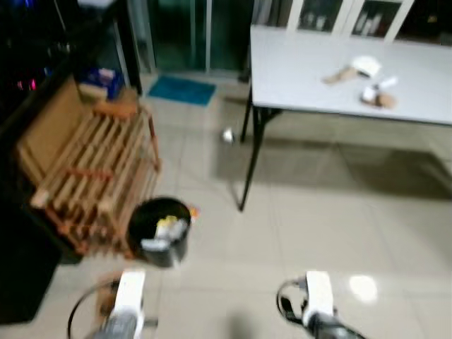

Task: Picking trash to rubbish bin

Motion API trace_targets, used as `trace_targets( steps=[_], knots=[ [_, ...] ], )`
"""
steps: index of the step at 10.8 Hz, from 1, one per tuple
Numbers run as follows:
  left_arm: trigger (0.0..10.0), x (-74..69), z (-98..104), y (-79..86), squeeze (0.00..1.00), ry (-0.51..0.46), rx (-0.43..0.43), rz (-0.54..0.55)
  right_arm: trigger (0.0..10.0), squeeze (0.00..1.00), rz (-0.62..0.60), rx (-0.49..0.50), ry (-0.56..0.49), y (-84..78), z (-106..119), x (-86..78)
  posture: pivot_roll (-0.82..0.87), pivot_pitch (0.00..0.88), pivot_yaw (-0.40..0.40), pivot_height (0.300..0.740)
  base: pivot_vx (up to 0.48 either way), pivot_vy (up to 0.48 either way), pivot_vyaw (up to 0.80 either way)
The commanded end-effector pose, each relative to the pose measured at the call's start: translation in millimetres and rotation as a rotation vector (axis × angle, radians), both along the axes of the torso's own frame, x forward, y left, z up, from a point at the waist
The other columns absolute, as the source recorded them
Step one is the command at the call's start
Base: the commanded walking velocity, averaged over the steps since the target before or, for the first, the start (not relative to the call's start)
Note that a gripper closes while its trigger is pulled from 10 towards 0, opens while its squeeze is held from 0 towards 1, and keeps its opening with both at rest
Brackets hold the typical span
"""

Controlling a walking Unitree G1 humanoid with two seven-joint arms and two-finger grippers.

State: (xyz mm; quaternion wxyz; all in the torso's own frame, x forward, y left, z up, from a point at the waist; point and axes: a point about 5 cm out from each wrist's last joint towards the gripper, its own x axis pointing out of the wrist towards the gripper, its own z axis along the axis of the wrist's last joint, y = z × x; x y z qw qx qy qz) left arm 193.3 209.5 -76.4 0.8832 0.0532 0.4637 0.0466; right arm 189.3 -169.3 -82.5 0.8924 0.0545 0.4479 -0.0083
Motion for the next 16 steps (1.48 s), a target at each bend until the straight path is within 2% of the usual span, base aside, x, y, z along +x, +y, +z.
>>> trace_targets(
  steps=[1, 7, 8, 9, 11, 12, 14, 16],
  knots=[
    [10.0, -2.2, -2.4, -7.3, 0.0, 0.007, -0.018, -0.002, 10.0, 0.0, -0.017, -0.023, 0.013, -10.6, -1.5, -4.9, 0.04, 0.035, -0.037, 0.74, 0.341, 0.247, 0.0],
    [10.0, -3.2, -2.9, -7.0, 0.0, 0.012, -0.015, -0.022, 10.0, 0.0, -0.006, -0.037, 0.026, -10.7, -2.5, -6.7, 0.04, 0.037, -0.037, 0.74, 0.348, 0.207, 0.0],
    [10.0, -5.1, -3.9, -7.6, 0.0, 0.026, 0.0, -0.066, 10.0, 0.0, -0.026, -0.019, 0.025, -9.8, -2.5, -6.5, 0.04, 0.036, -0.036, 0.74, 0.431, 0.0, 0.0],
    [10.0, -4.2, -3.2, -8.0, 0.0, 0.005, -0.012, -0.052, 10.0, 0.0, -0.055, -0.002, 0.033, -9.4, -2.9, -6.7, 0.04, 0.034, -0.036, 0.74, 0.375, 0.0, -0.8],
    [10.0, -3.2, -2.9, -8.8, 0.0, 0.004, -0.025, -0.042, 10.0, 0.0, -0.002, -0.021, 0.033, -8.1, -2.5, -5.8, 0.04, 0.033, -0.037, 0.74, 0.0, 0.0, -0.4],
    [10.0, -2.7, -2.6, -8.7, 0.0, 0.002, -0.032, -0.043, 10.0, 0.0, -0.011, -0.017, 0.04, -7.6, -3.1, -6.6, 0.04, 0.033, -0.037, 0.74, 0.0, 0.0, 0.0],
    [10.0, -3.4, -2.8, -8.9, 0.0, 0.0, -0.04, -0.048, 10.0, 0.0, -0.014, -0.019, 0.045, -8.2, -3.3, -7.1, 0.04, 0.033, -0.037, 0.74, 0.0, 0.0, -0.8],
    [10.0, -3.8, -3.0, -9.1, 0.0, 0.001, -0.04, -0.047, 10.0, 0.0, -0.022, -0.024, 0.041, -9.6, -3.0, -6.7, 0.05, 0.03, -0.037, 0.74, 0.0, 0.0, 0.0]
  ],
)
